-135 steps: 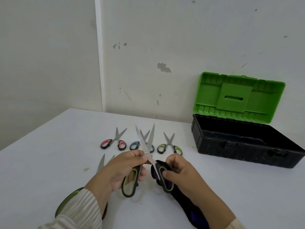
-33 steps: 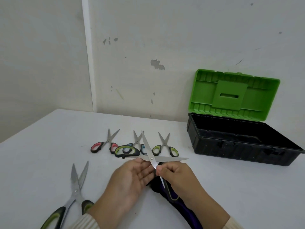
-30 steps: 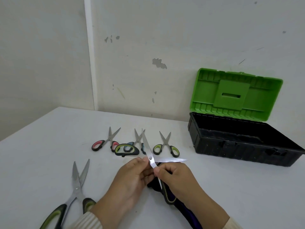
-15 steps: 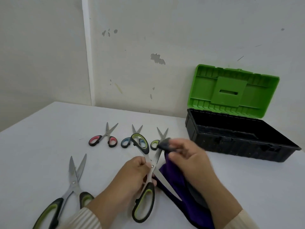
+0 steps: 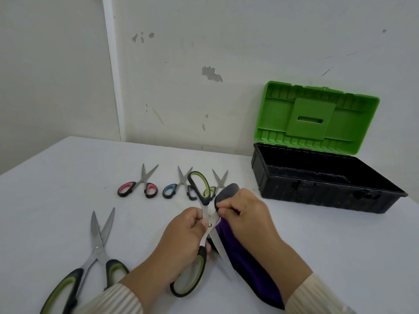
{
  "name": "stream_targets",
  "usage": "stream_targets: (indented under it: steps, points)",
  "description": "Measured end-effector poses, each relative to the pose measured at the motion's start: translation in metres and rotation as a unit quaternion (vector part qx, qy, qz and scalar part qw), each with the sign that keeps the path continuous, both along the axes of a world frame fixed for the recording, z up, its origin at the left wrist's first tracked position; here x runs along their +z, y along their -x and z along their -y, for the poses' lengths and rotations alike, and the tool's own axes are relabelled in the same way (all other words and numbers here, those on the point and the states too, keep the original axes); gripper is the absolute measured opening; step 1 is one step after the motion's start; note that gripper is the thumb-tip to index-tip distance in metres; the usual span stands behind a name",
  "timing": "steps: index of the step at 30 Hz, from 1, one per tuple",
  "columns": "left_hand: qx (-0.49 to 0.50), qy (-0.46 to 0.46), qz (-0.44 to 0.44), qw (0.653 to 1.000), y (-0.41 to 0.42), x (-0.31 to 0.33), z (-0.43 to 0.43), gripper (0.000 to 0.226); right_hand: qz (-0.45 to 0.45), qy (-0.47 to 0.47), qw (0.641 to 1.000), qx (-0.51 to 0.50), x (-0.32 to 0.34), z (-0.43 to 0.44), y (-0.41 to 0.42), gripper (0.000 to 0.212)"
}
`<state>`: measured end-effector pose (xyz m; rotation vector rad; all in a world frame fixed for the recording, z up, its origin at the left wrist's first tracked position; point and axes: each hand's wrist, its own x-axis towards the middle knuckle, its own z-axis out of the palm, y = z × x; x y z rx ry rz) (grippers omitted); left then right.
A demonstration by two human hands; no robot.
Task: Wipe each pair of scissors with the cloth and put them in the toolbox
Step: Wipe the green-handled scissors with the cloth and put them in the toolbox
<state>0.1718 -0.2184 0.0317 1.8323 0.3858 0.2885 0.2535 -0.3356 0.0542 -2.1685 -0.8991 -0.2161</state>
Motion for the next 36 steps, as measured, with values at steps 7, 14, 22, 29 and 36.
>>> stream_targets:
  steps: [7,14,22,29,36]
  points:
    - [-0.022,0.029,-0.013,0.999,0.003,0.006,0.000,0.022,0.005,-0.011,0.996,-0.084,-0.004,0.006,-0.017,0.012]
    - [-0.005,0.035,-0.002,0.999,0.001,0.007,-0.005,0.024,-0.041,-0.117,0.992,-0.030,0.001,0.014,0.001,0.018]
    - [-0.017,0.044,0.008,0.999,0.004,0.009,-0.004,0.021,-0.002,-0.033,0.999,-0.005,-0.011,0.002,-0.002,0.013]
    - [-0.067,0.119,-0.014,0.991,0.009,0.018,-0.006,0.018,-0.091,-0.129,0.981,-0.117,0.003,0.014,-0.020,0.023]
    - [-0.003,-0.326,0.165,0.931,0.008,0.004,-0.026,0.021,-0.308,-0.294,0.905,0.019,0.016,0.029,-0.017,0.024]
